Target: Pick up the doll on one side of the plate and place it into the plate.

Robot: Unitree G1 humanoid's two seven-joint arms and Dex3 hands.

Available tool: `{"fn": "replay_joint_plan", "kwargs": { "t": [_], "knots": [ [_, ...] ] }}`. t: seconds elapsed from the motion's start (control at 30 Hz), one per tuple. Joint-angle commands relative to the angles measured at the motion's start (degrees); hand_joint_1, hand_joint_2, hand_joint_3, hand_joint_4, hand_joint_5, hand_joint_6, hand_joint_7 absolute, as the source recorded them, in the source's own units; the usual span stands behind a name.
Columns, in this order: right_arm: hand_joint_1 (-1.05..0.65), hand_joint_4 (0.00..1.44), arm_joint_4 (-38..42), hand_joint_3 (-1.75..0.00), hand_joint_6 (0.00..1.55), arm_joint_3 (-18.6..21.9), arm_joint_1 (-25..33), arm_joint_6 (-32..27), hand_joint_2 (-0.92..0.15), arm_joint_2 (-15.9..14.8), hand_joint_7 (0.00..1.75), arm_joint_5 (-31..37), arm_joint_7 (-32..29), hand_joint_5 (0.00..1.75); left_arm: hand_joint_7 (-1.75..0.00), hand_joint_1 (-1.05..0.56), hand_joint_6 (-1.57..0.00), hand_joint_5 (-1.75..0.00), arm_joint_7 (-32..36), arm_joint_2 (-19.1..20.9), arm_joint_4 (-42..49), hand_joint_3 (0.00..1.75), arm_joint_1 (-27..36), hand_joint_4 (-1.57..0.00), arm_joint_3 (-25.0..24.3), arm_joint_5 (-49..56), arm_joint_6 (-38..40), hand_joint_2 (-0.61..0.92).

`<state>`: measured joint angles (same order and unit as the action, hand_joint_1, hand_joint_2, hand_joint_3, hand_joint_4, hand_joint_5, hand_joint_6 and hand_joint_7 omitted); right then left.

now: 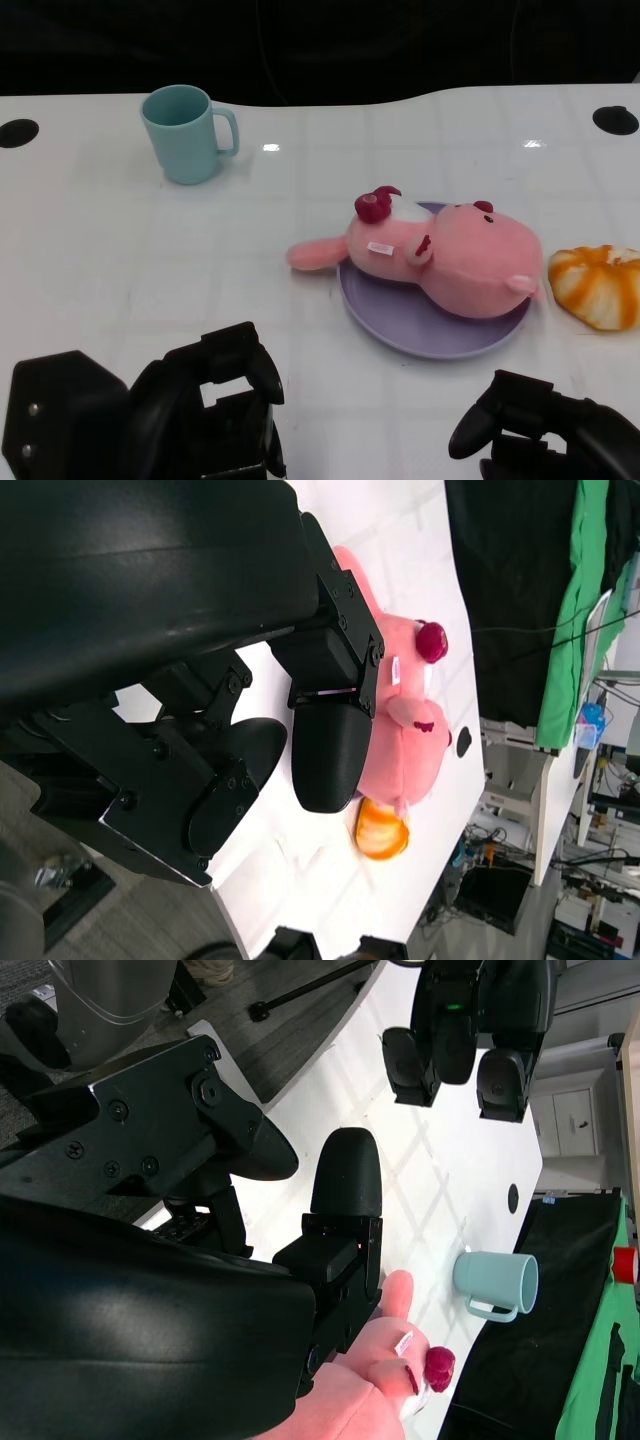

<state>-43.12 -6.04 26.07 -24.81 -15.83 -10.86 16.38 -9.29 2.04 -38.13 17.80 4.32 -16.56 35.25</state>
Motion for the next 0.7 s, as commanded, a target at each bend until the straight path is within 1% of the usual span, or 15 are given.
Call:
{"fn": "replay_joint_plan", "kwargs": {
  "t": [0.03, 0.17, 0.37, 0.7],
  "knots": [
    [-0.06, 0.65, 0.5, -1.11, 0.5, 1.2, -0.1, 0.4, -0.63, -0.8, 1.4, -0.3, 0.3, 1.75, -1.73, -0.06, -0.77, -1.75, 1.2, 0.4, -1.2, 1.43, 0.6, -0.93, -1.0, -1.1, 2.0, 0.42],
    [-0.06, 0.65, 1.3, -1.11, 0.49, 1.7, -0.5, 0.5, -0.63, -0.4, 1.41, -0.5, 0.5, 1.75, -1.74, -0.06, -0.76, -1.75, 1.4, 0.4, -0.1, 1.44, -0.2, -0.92, -1.5, -2.1, 3.0, 0.43],
    [-0.05, 0.64, 2.5, -1.11, 0.49, 2.0, -1.4, 0.7, -0.63, -0.1, 1.42, -0.6, 0.6, 1.75, -1.75, -0.08, -0.77, -1.75, 1.0, 0.7, 2.4, 1.43, -1.8, -0.93, -1.6, -2.2, 2.2, 0.43],
    [-0.04, 0.63, 2.7, -1.1, 0.49, 1.8, -1.6, 0.9, -0.64, 0.2, 1.42, -0.2, 0.1, 1.75, -1.74, -0.08, -0.77, -1.75, 0.0, 1.3, 4.3, 1.41, -2.3, -0.93, -1.8, -2.6, 0.6, 0.42]
  ]
}}
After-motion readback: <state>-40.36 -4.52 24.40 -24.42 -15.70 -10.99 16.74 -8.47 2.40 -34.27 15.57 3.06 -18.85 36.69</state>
